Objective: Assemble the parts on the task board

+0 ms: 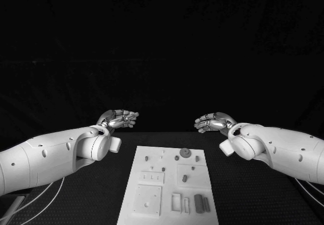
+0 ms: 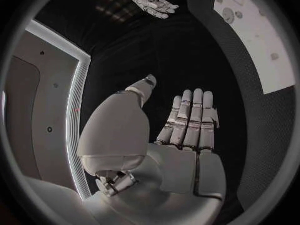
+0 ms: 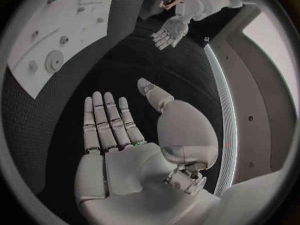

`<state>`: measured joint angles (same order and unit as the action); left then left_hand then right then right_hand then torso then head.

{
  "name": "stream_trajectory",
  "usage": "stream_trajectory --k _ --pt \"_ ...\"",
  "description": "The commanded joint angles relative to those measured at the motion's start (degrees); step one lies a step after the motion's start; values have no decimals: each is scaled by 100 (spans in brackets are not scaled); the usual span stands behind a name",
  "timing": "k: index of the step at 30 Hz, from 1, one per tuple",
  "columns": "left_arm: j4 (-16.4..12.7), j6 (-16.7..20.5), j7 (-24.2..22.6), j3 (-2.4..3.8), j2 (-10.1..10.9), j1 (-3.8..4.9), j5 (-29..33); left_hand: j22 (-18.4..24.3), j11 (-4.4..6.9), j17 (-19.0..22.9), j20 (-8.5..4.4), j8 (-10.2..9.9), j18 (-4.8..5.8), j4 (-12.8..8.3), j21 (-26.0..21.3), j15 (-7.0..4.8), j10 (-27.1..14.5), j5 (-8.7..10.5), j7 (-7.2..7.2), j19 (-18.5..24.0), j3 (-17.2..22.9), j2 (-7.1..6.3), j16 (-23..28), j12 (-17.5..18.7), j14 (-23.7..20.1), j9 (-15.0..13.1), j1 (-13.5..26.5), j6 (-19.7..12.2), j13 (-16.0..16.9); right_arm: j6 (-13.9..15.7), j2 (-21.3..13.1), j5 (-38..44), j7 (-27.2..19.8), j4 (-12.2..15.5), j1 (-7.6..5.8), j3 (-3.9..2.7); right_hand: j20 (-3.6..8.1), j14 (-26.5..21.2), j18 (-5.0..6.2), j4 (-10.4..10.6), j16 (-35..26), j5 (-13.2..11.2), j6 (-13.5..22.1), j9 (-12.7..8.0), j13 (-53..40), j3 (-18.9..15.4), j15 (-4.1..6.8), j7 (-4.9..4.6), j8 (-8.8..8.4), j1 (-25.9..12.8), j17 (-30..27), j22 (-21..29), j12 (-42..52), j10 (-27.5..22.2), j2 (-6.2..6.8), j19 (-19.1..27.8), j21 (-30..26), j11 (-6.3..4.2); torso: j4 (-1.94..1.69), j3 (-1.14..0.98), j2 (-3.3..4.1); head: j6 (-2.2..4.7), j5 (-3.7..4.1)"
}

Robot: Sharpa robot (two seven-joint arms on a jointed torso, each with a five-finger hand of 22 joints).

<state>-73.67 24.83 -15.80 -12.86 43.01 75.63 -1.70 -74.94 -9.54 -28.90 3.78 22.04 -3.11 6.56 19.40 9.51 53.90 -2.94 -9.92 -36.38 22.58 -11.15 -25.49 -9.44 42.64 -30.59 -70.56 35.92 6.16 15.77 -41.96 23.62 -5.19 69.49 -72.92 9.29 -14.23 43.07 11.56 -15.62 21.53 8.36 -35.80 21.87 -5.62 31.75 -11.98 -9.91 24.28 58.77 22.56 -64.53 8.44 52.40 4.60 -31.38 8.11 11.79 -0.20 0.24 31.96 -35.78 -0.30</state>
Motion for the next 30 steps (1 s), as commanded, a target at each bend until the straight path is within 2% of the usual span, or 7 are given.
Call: stream_trajectory --k 1,5,9,12,16,21,30 --pt "-104 -359 -45 3 47 8 -197 -96 25 -18 -50 37 -147 -165 88 -55 317 -40 -200 -236 -104 150 -86 -90 340 51 -105 272 23 -30 96 1988 -168 -132 23 -4 -6 246 147 42 100 -164 -210 -1 -39 212 87 -153 44 147 70 14 56 252 76 -219 73 -59 -10 6 45 -13 4" --pt "-319 -632 -115 3 192 8 -196 -76 123 27 -104 -26 -153 -585 116 -113 745 -313 -126 -400 -153 415 -32 -169 592 182 -324 596 11 -18 151 3007 -202 -154 27 -6 -6 851 344 89 332 -488 -708 1 -143 734 357 -77 128 483 279 3 148 807 220 -841 328 -262 -36 9 152 15 21" --pt "-529 -777 -202 4 318 9 -177 -56 126 67 -120 -131 -123 -797 79 -127 813 -296 -118 -430 -185 489 57 -90 656 289 -226 695 -65 105 217 3938 -192 -176 27 -10 230 1533 344 30 639 -519 -1034 30 -212 913 698 -5 188 630 523 -62 198 1169 264 -1622 674 -402 -66 11 231 11 57" --pt "-743 -859 -279 8 417 10 -177 -50 128 79 -127 -175 -113 -888 62 -131 832 -268 -117 -441 -185 490 93 -51 678 330 -166 723 -100 235 296 4590 -141 -237 28 -11 471 2071 344 -32 828 -528 -1272 35 -246 1028 956 47 178 651 767 -78 159 1426 323 -2263 899 -499 -124 15 359 59 103" --pt "-898 -884 -327 9 468 10 -177 -48 125 85 -131 -203 -108 -946 52 -133 835 -233 -120 -450 -187 479 114 -21 691 354 -122 734 -123 329 380 5134 -92 -313 37 -13 662 2526 344 -53 1004 -522 -1385 28 -261 1060 1141 61 125 660 1046 -138 86 1583 397 -2747 1110 -550 -177 17 497 103 126" --pt "-980 -829 -303 9 476 8 -180 -46 125 89 -133 -224 -103 -991 42 -135 845 -216 -121 -456 -187 477 132 0 700 372 -77 747 -141 318 464 5639 11 -401 55 -15 965 3076 344 -56 1461 -496 -1398 -5 -248 937 1270 46 5 648 1505 -373 -63 1634 491 -3412 1537 -620 -236 34 642 142 173" --pt "-1019 -795 -265 8 469 1 -179 -45 131 101 -134 -256 -99 -1065 27 -131 846 -205 -117 -465 -185 471 176 44 695 401 17 768 -173 264 554 6148 96 -411 102 -16 1418 3457 344 -20 2755 -482 -1330 -97 -153 724 1279 44 -197 612 2430 -1106 -381 1541 585 -4105 2462 -608 -339 84 865 184 246"
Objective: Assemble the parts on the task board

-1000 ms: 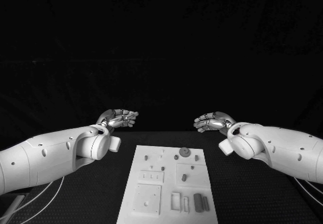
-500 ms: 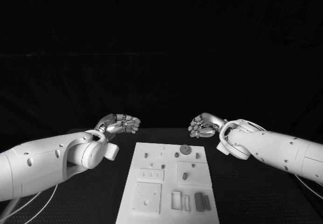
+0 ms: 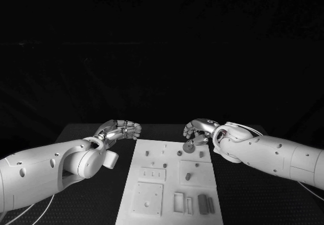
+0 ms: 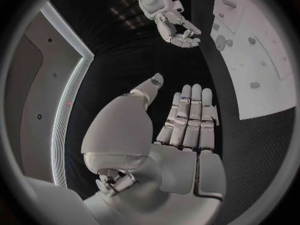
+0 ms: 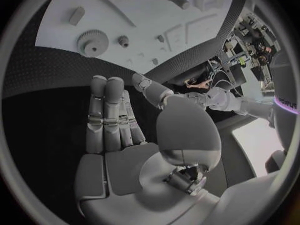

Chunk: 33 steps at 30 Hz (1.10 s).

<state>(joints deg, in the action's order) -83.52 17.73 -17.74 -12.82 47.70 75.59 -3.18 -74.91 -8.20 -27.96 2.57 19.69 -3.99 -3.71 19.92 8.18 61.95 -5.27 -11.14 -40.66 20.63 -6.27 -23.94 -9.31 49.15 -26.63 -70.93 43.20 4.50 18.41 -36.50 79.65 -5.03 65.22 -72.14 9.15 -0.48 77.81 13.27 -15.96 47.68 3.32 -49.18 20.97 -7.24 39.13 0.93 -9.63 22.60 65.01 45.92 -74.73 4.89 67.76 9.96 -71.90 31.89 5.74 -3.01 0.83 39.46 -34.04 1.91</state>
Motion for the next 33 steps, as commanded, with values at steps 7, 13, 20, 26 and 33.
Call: stream_trajectory --k 7,13,20,26,33 --pt "-85 -74 -39 4 23 4 -31 -49 -4 13 -10 -39 -11 -79 -35 7 36 34 6 -35 17 -26 46 57 38 21 101 44 -23 -18 37 861 125 44 121 -3 83 -53 173 49 704 28 -13 -28 47 7 -20 26 -86 -48 373 -173 -100 36 68 -187 522 6 -104 41 226 14 68" --pt "-77 -91 -24 4 17 0 -31 -49 -5 17 -7 -53 -11 -108 -44 11 29 36 7 -33 28 -26 65 78 34 32 132 44 -33 -37 99 1056 145 25 175 -3 97 -69 173 74 911 31 -45 -29 59 26 -16 32 -97 -68 423 -172 -100 62 80 -200 736 1 -216 83 305 47 165" --pt "-104 -98 -16 4 26 0 -31 -51 -6 21 -3 -66 -11 -137 -52 15 25 42 7 -31 41 -23 83 97 31 42 166 46 -41 -77 165 1252 195 17 212 -4 103 -85 173 87 973 7 -57 -27 64 34 -16 54 -99 -78 425 -169 -99 70 89 -184 808 0 -230 79 361 52 161" --pt "-122 -105 -2 5 26 0 -35 -52 -7 22 -2 -73 -11 -155 -56 16 26 45 7 -31 51 -22 91 107 33 47 188 50 -44 2 219 1513 302 -40 240 -4 103 -94 173 102 1000 -11 -62 -27 67 42 -17 60 -101 -87 422 -166 -101 69 104 -173 841 1 -232 80 417 56 165" --pt "-89 -116 10 5 17 0 -35 -54 -7 22 0 -78 -11 -169 -59 18 28 47 7 -31 59 -21 99 116 34 52 210 54 -46 271 183 1899 525 -57 244 -4 97 -118 173 174 1056 -34 -79 -23 75 159 -19 70 -105 -48 394 -157 -101 77 216 -140 917 2 -229 98 487 74 176"
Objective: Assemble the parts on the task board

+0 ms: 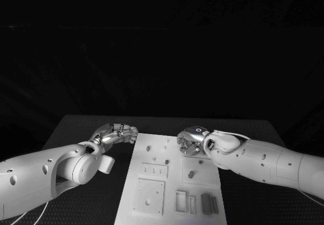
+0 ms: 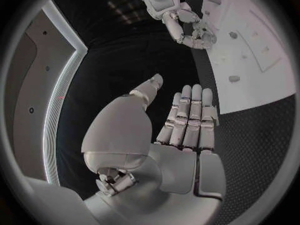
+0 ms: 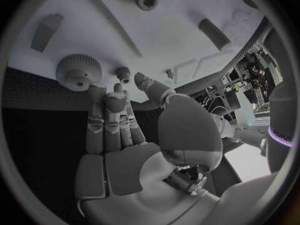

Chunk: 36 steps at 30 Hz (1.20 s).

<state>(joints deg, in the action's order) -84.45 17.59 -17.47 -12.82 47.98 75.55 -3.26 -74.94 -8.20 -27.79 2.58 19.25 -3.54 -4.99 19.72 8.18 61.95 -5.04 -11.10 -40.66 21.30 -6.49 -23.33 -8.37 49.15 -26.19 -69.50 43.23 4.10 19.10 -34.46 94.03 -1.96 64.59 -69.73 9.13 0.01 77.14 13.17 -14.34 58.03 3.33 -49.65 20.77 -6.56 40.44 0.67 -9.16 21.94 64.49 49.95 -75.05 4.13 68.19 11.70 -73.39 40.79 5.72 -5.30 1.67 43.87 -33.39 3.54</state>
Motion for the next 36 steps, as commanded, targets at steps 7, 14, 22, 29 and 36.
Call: stream_trajectory --k 7,14,22,29,36 --pt "57 -106 -4 4 -20 -1 -27 -53 -5 7 2 -41 -57 -56 -44 20 27 28 7 -30 0 3 48 33 33 13 94 53 -8 137 -43 526 230 69 4 -3 49 -64 183 82 73 -46 -47 7 12 164 8 32 -35 62 -42 -120 -22 47 155 25 94 1 5 28 85 10 20" --pt "65 -118 26 3 -24 -1 -27 -55 -5 7 3 -50 -57 -74 -48 21 24 37 9 -29 9 0 59 46 31 20 119 51 -10 -2 -44 527 217 70 5 -2 47 -67 183 95 86 -47 -47 10 14 178 7 40 -34 63 -50 -120 -22 48 180 29 111 2 -5 20 117 35 29" --pt "65 -120 32 3 -29 -1 -27 -58 -7 7 4 -56 -57 -88 -51 22 22 47 9 -28 19 0 67 55 31 24 139 51 -11 -35 1 521 188 52 34 -2 24 -83 175 126 140 -50 -162 55 -34 190 59 84 34 49 -77 -120 43 220 145 32 191 -53 -1 14 153 57 23" --pt "65 -127 48 3 -19 -2 -21 -59 -7 7 4 -60 -58 -95 -52 22 24 52 7 -29 26 4 71 61 34 27 156 53 -11 -90 6 600 188 42 70 -2 17 -93 183 118 212 -54 -382 135 -150 232 165 155 157 64 -90 -123 147 492 55 32 300 -162 -6 13 168 39 20" --pt "65 -131 54 4 -19 -2 -21 -61 -8 6 4 -63 -59 -103 -54 22 26 55 1 -30 31 2 74 65 36 30 171 54 -11 -33 4 751 245 39 87 -2 79 -135 183 -6 270 -54 -820 318 -411 329 378 310 412 148 -90 -121 420 1017 -208 70 407 -384 -4 13 190 47 20"
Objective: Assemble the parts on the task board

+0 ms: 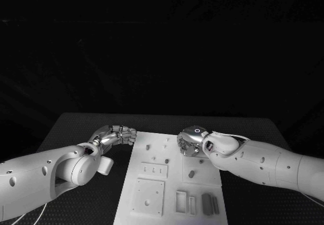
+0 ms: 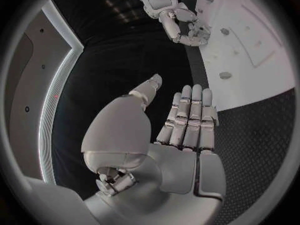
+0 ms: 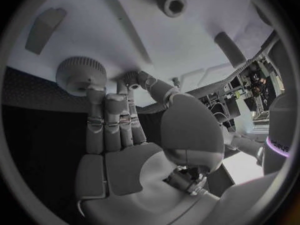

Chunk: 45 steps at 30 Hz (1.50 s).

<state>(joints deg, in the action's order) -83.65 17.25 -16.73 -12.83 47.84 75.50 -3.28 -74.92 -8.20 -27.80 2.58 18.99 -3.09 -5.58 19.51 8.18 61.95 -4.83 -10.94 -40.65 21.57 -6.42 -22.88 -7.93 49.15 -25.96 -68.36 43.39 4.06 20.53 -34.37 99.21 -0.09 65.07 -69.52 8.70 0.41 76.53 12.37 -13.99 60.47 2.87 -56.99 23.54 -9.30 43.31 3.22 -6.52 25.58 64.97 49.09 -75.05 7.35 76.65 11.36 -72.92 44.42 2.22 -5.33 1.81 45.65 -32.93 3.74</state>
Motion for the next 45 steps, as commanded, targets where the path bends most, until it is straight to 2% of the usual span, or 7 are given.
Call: stream_trajectory --k 1,6,17,25,27,29,45 --pt "-13 -96 -18 5 -6 2 -19 -64 -8 7 4 -37 -103 -45 -32 22 26 34 -15 -30 5 -6 29 21 37 6 59 38 -7 -176 -5 245 72 -12 66 40 45 -76 263 -67 33 -8 -105 58 -166 62 137 55 58 108 -5 -119 109 188 -189 27 56 -47 -1 -2 16 -2 0" --pt "-9 -108 -6 5 -3 2 -19 -65 -9 6 4 -40 -104 -54 -33 22 26 35 -20 -31 10 -9 32 25 38 9 65 38 -7 -105 -9 348 160 -14 66 40 49 -75 263 -121 59 -9 -134 104 -251 103 151 70 70 95 -6 -115 121 204 -210 31 94 -61 -2 -2 20 12 0" --pt "-13 -102 -1 5 1 3 -20 -68 -10 6 4 -47 -105 -73 -35 22 21 37 -26 -31 24 -14 40 37 38 13 78 36 -8 378 -55 452 359 159 65 34 64 -68 263 -161 97 -9 -172 158 -357 156 166 86 78 98 -6 -111 132 220 -218 17 147 -77 8 -1 37 73 -5" --pt "-6 -95 1 6 3 3 -20 -71 -11 5 5 -54 -105 -87 -36 23 14 37 -30 -32 35 -17 45 47 39 17 89 33 -10 843 -9 653 732 281 21 -76 77 -62 263 -169 122 -9 -203 190 -419 178 175 99 83 100 -5 -110 136 234 -196 2 183 -87 -2 7 46 143 8" --pt "-3 -91 0 6 0 3 -20 -71 -12 5 5 -54 -105 -90 -37 23 14 37 -30 -32 37 -17 46 49 39 18 90 33 -10 904 38 696 802 271 12 -85 79 -62 262 -170 126 -9 -209 195 -429 183 177 101 83 103 -5 -110 136 236 -191 -1 189 -89 -5 5 48 152 11" --pt "-3 -93 1 6 -3 3 -20 -72 -12 5 5 -55 -106 -93 -37 23 13 37 -30 -31 39 -17 47 51 39 19 92 33 -10 958 83 738 867 254 9 -89 81 -62 263 -169 129 -9 -211 198 -436 186 178 102 82 103 -5 -109 136 237 -188 -2 193 -89 -63 14 61 173 63" --pt "28 -101 2 8 -52 4 -26 -77 -18 6 9 -68 -107 -126 -40 29 7 37 -43 -32 64 -21 66 70 29 27 119 27 -10 1184 628 912 1090 -126 5 -95 90 -62 263 -156 148 -9 -231 222 -488 219 183 110 74 109 -8 -106 129 240 -154 -9 220 -94 -64 8 79 191 60"
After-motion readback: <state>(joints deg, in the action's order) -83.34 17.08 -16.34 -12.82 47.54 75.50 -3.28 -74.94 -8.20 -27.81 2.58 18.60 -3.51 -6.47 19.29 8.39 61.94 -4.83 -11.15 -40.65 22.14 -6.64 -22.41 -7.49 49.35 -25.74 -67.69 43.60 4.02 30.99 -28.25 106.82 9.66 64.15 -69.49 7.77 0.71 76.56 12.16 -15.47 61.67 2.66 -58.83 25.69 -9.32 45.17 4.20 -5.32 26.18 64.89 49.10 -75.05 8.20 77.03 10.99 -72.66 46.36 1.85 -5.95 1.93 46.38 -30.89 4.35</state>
